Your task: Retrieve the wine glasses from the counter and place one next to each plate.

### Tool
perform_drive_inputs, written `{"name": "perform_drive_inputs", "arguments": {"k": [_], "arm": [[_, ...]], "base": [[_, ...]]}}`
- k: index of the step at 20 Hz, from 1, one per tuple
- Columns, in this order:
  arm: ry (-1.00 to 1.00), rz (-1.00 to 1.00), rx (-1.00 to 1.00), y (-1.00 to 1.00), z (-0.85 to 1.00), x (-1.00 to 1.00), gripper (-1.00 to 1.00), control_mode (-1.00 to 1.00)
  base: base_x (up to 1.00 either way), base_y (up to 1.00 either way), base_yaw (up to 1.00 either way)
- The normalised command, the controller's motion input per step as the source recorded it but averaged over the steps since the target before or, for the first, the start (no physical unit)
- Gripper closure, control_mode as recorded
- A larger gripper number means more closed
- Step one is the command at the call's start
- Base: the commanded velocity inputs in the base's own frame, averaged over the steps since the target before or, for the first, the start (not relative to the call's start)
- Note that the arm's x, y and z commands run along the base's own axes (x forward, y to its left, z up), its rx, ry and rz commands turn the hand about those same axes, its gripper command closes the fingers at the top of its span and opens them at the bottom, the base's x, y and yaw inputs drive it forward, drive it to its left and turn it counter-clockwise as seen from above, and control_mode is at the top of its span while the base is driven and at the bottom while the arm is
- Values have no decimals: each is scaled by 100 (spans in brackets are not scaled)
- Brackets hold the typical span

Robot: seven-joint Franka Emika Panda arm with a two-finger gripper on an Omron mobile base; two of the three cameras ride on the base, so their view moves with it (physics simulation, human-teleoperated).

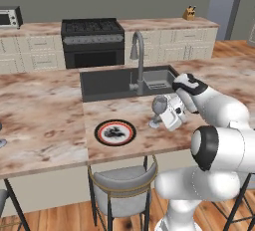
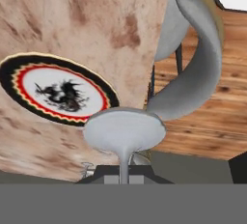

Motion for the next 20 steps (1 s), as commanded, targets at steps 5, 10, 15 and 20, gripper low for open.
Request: {"name": "perform_drive_inputs", "arguments": {"k": [5, 10, 15, 20], "arm": [[2, 0, 0, 0, -30, 28, 100, -100], [2, 0, 0, 0, -27, 31, 100, -100], [2, 0, 0, 0, -33, 30, 100, -100], [0, 0, 0, -1, -28, 32, 100, -100]], "base": [[0, 0, 0], [0, 0, 0], [0, 0, 0], [0, 0, 0]]}}
